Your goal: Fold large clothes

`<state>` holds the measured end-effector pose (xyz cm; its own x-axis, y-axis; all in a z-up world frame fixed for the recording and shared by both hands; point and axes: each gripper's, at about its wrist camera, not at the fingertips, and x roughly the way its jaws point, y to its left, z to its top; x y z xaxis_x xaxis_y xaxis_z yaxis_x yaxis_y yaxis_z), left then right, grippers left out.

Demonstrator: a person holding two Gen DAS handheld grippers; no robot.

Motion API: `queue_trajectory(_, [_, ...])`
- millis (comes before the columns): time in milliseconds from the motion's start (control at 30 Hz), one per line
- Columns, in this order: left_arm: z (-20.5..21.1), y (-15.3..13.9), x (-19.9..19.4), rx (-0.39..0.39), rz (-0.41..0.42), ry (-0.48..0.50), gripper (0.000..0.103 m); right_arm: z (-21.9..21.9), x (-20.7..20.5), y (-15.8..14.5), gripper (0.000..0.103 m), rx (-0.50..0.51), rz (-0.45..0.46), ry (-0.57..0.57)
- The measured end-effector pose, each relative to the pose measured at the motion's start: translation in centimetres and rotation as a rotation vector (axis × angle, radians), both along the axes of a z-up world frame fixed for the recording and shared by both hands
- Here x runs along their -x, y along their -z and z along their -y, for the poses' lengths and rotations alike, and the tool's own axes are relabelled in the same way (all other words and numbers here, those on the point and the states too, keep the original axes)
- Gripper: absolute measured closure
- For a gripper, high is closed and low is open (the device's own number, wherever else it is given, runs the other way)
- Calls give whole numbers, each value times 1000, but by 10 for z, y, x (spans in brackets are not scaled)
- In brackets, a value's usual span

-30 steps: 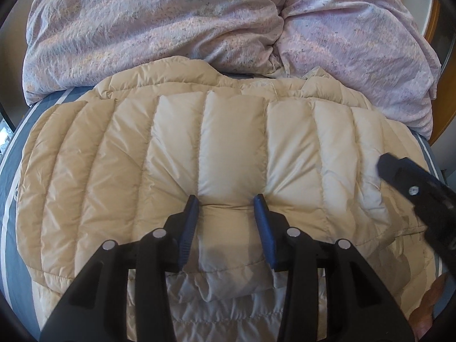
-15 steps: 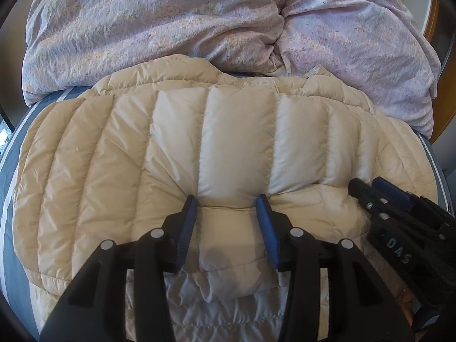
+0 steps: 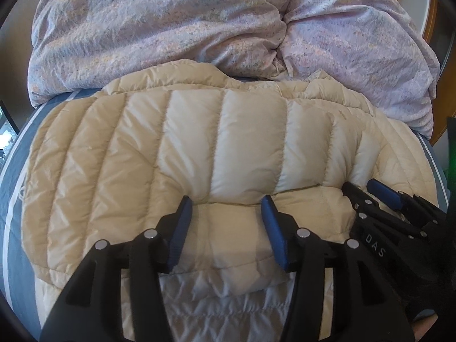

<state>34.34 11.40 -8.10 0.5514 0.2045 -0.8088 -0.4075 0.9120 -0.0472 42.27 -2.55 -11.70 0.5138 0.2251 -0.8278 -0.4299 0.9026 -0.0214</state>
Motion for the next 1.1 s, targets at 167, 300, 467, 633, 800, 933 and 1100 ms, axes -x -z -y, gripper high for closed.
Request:
queue_trajectory(167, [-6,-10,21,-30,11,-19,48,3,-1,-2,47,-13,-12,3])
queue_trajectory(300, [-17,-19,47,-61,24,-46,39,12,5,-11,15,-37,-37,-14])
queue_trajectory(467, [-34,-27,89,-70,24,-81,33,37,27,-32,11,-70,-60,-27])
queue_trajectory(633, [-45,-34,158,-60,39,-69,26,89,66,-57,7,-32,-131,-49])
queue_trajectory(800, [-54,-31,221,-33,20,-41,26,162,99,-71,7,-31,-160,-31])
queue_trajectory(933, [-60,-24,259,16,2,-51,26,215,113,-69,7,4,-196,43])
queue_trajectory(1100, [-63,-16,296,78,13,-78,26,267,131,-58,8,-26,-278,115])
